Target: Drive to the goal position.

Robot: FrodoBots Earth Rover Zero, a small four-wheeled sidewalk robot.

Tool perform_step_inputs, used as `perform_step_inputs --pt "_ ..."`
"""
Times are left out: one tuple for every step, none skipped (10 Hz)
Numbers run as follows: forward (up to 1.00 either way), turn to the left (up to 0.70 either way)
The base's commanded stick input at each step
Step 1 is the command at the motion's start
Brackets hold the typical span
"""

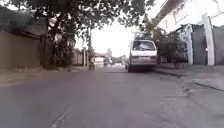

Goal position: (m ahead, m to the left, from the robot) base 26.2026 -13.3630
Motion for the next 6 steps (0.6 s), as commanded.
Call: perform_step_inputs --pt "1.0 0.0" --pt "1.0 0.0" --pt "1.0 0.0" --pt "1.0 0.0" --pt "1.0 0.0" --pt "1.0 0.0"
